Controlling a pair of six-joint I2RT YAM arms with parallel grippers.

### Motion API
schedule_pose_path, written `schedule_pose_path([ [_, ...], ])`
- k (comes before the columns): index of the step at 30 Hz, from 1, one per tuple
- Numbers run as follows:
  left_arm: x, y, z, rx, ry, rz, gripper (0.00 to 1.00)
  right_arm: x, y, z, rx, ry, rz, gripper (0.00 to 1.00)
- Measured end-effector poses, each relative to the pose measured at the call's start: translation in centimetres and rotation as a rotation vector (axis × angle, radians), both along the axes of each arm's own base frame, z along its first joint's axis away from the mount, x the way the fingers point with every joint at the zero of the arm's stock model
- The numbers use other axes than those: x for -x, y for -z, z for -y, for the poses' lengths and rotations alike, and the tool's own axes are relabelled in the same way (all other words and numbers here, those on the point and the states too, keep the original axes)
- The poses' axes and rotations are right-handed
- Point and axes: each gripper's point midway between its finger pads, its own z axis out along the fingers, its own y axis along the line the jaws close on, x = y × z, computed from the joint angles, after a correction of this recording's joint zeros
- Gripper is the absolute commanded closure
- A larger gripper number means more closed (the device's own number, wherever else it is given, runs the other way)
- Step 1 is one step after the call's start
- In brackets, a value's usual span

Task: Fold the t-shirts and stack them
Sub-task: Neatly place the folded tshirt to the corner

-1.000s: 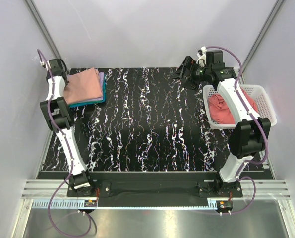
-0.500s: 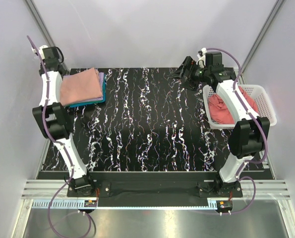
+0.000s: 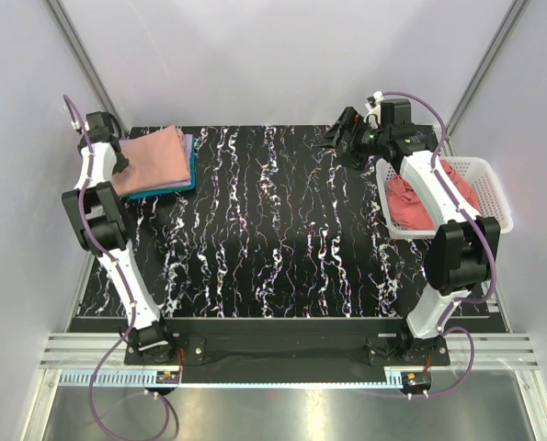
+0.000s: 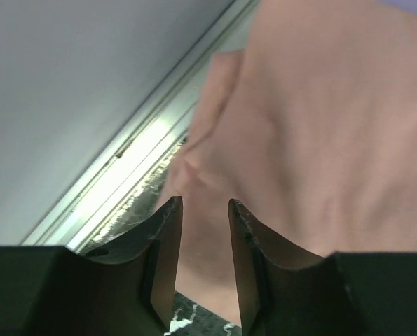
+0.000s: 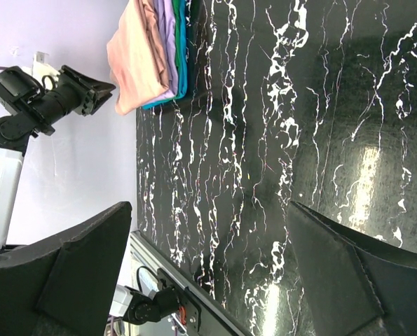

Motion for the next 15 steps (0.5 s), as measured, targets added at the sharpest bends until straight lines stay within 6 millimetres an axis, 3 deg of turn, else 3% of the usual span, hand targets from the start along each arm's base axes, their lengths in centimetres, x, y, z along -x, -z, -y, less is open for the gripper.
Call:
schedule_pose_path([
  [8, 1.3, 1.0, -1.9, -0.001, -0.026, -0.025, 0.62, -0.4, -0.5, -0.1, -0.017, 0.008, 0.015, 0.0],
  [15, 1.5, 2.8, -1.8, 0.046, -0.002, -0.039, 0.62, -0.6, -0.7, -0.2, -0.03, 0.016, 0.017, 0.0],
])
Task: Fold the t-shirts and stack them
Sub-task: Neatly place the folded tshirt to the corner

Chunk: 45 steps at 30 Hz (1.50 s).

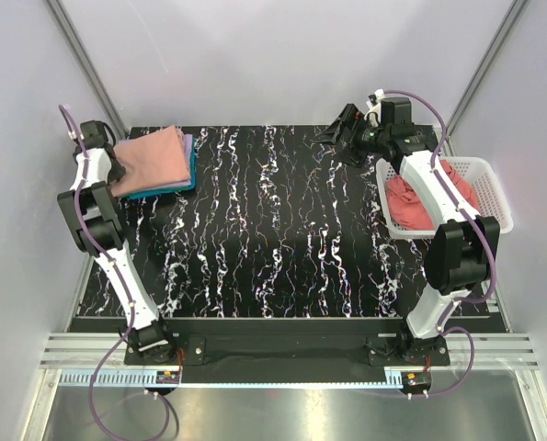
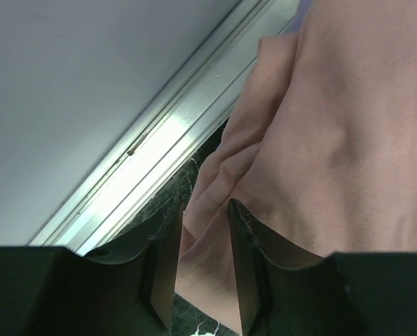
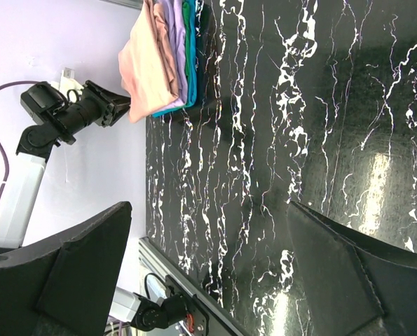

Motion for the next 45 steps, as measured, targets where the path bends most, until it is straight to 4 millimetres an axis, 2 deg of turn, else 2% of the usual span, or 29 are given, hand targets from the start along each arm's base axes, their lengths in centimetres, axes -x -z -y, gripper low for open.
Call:
schedule_pose_path([
  [3, 0.0, 0.0, -0.2, -0.006, -0.006, 0.001, 0.68, 0.0, 0.1, 0.0, -0.004, 0.003, -0.007, 0.0],
  [5, 0.1, 0.1, -0.7, -0.018, -0.02, -0.023, 0.68, -0.1, 0.1, 0.0, -0.005, 0.004, -0.01, 0.0],
  [10, 0.7, 0.5, -1.8, -0.063, -0.062, -0.073, 0.64, -0.1, -0.1, 0.0, -0.006, 0.006, -0.006, 0.0],
  [14, 1.1, 0.0, -1.9, -0.07, -0.069, -0.092, 0.59, -0.1, -0.1, 0.0, -0.005, 0.007, -0.009, 0.0],
  [16, 0.6, -1.1, -1.7, -0.074, -0.064, -0.077, 0.56, 0.0, -0.1, 0.0, -0.001, 0.009, -0.019, 0.0],
  [19, -0.2, -3.8, -0.6, -0.085, -0.048, -0.022, 0.48, 0.1, -0.2, 0.4, 0.018, 0.024, -0.034, 0.0],
  [21, -0.6, -6.4, 1.1, -0.086, -0.031, 0.028, 0.36, 0.3, -0.3, 0.5, 0.031, 0.028, -0.043, 0.0],
  [22, -0.8, -7.6, 1.9, -0.086, -0.025, 0.059, 0.26, 0.4, -0.2, 0.6, 0.038, 0.03, -0.048, 0.0],
  [23, -0.9, -9.3, 3.3, -0.085, -0.01, 0.098, 0.19, 0.5, 0.0, 0.7, 0.045, 0.033, -0.055, 0.0],
  [24, -0.6, -10.9, 4.9, -0.077, 0.008, 0.131, 0.01, 0.6, 0.2, 0.8, 0.049, 0.034, -0.068, 0.01],
  [26, 0.1, -13.8, 8.5, -0.044, 0.063, 0.218, 0.01, 1.2, 0.7, 1.0, 0.061, 0.036, -0.103, 0.0],
  [29, 1.8, -17.5, 15.7, 0.031, 0.214, 0.321, 0.01, 2.2, 1.0, 1.2, 0.074, 0.035, -0.146, 0.0],
  [31, 3.0, -19.1, 20.6, 0.089, 0.335, 0.376, 0.01, 3.2, 0.3, 1.5, 0.086, 0.04, -0.149, 0.0],
  [33, 4.4, -19.8, 25.6, 0.166, 0.474, 0.419, 0.01, 4.4, -1.3, 2.0, 0.1, 0.047, -0.12, 0.0],
  [35, 7.0, -19.3, 30.2, 0.257, 0.6, 0.419, 0.01, 6.0, -3.8, 2.6, 0.11, 0.056, -0.063, 0.0],
  [37, 9.5, -18.8, 33.2, 0.332, 0.684, 0.407, 0.01, 7.9, -6.5, 3.1, 0.107, 0.061, 0.004, 0.0],
  [40, 13.2, -19.1, 37.6, 0.425, 0.807, 0.406, 0.01, 10.7, -9.2, 3.6, 0.092, 0.063, 0.081, 0.0],
  [42, 15.4, -19.9, 40.5, 0.468, 0.9, 0.413, 0.01, 12.2, -9.8, 3.8, 0.089, 0.064, 0.101, 0.0],
  [45, 17.9, -21.6, 43.7, 0.527, 1.014, 0.44, 0.01, 13.5, -9.3, 4.1, 0.093, 0.066, 0.089, 0.01],
])
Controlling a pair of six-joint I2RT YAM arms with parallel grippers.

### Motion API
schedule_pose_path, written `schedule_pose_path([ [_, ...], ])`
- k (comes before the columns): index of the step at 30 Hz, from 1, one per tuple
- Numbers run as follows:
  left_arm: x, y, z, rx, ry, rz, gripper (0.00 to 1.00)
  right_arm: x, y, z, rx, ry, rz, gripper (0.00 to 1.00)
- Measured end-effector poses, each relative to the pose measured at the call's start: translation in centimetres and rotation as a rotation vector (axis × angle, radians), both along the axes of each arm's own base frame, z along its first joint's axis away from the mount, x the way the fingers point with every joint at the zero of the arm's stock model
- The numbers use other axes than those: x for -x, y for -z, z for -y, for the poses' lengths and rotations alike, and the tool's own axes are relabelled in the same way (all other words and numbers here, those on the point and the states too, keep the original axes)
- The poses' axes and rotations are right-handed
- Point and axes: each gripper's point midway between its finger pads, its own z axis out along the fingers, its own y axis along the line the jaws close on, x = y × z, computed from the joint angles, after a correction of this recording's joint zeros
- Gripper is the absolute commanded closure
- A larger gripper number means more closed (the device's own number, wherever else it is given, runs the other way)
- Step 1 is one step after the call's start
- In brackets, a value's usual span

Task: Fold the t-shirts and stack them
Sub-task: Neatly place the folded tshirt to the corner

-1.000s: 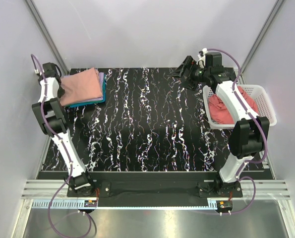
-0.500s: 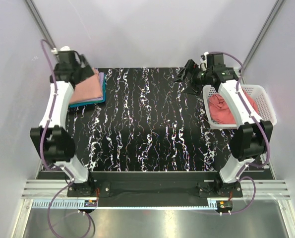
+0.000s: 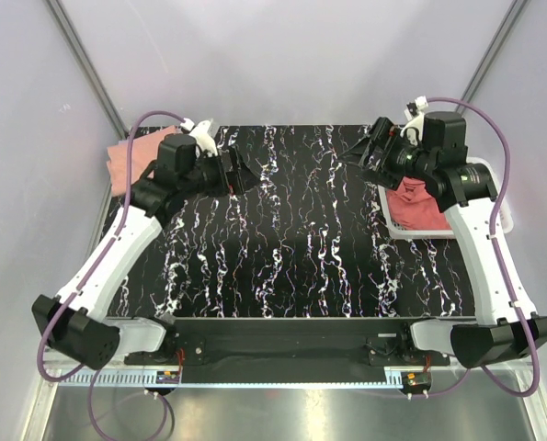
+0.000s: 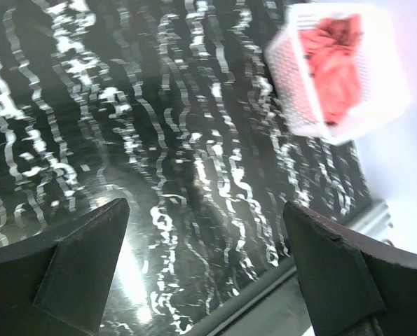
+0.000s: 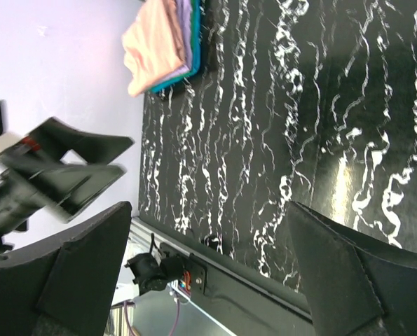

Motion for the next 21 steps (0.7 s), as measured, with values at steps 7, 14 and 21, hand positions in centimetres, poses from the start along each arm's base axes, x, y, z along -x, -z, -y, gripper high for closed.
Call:
schedule_pose_path([
  [7, 1.1, -1.8, 0.7, 0.034, 0.033, 0.041, 0.01, 0.3, 1.1, 0.3, 0.016, 0.011, -0.038, 0.0],
  [14, 1.1, -1.9, 0.7, 0.029, 0.038, 0.046, 0.01, 0.2, 1.2, 0.3, 0.023, 0.01, -0.032, 0.0],
  [21, 0.9, -2.4, 0.8, 0.031, 0.039, 0.06, 0.01, 0.2, 1.2, 0.4, 0.036, 0.008, -0.022, 0.0],
])
